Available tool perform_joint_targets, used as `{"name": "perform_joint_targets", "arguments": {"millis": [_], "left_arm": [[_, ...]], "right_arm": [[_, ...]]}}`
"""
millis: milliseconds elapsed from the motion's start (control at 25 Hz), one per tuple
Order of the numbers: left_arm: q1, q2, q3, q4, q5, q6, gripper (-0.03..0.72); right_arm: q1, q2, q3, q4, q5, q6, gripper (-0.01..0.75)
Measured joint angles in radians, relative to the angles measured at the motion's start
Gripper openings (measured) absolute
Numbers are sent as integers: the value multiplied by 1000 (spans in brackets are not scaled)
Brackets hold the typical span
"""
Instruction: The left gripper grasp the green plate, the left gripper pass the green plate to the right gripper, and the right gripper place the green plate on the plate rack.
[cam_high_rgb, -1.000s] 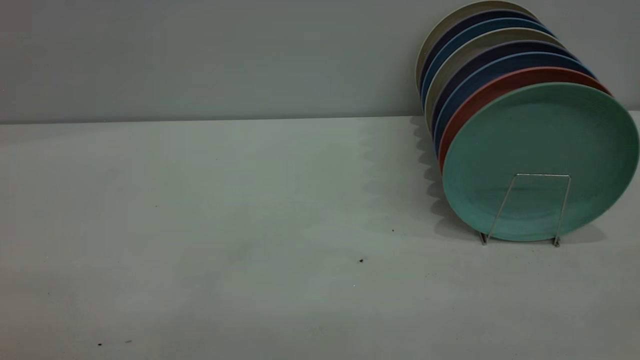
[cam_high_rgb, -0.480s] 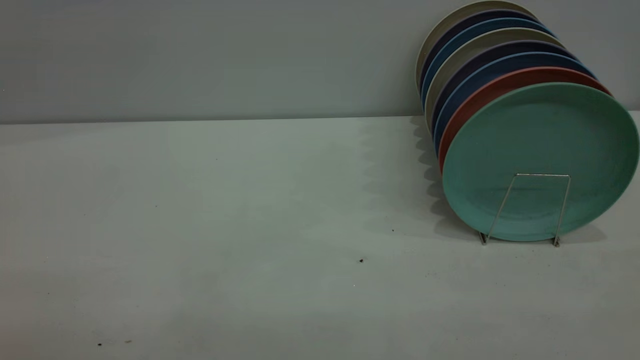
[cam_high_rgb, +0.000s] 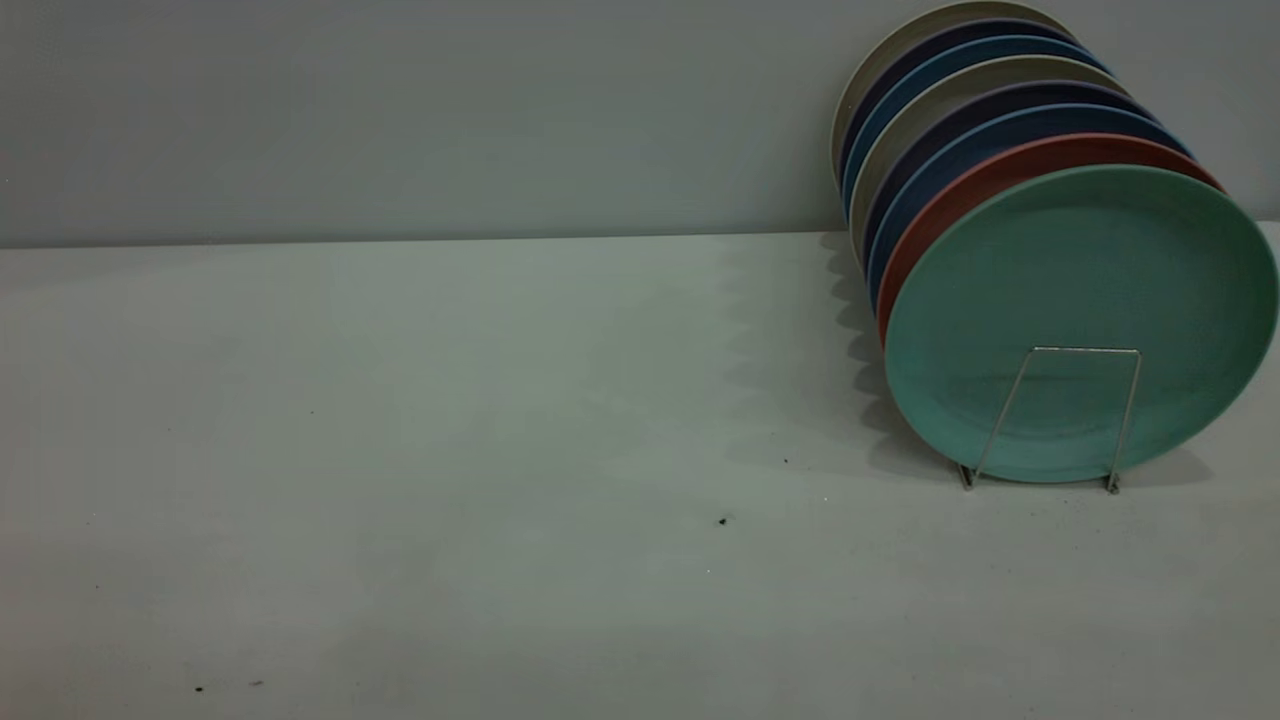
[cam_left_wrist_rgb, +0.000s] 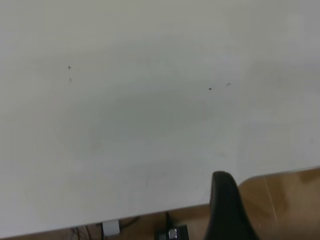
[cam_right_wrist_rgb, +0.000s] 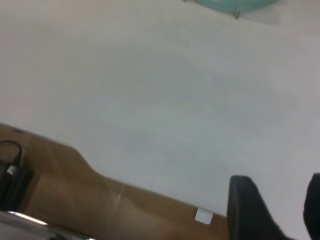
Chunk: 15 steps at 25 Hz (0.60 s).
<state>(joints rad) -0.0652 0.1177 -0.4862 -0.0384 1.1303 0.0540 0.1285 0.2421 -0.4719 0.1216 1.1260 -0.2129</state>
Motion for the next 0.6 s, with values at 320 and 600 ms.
{"name": "perform_joint_targets", "arguments": {"millis": [320, 600], "left_arm": [[1, -135, 0, 0, 1, 0, 487], [2, -140, 0, -1, 1, 0, 487]], "right_arm": [[-62, -198, 0, 1, 6, 0, 294], [-69, -259, 0, 1, 13, 0, 294]]}}
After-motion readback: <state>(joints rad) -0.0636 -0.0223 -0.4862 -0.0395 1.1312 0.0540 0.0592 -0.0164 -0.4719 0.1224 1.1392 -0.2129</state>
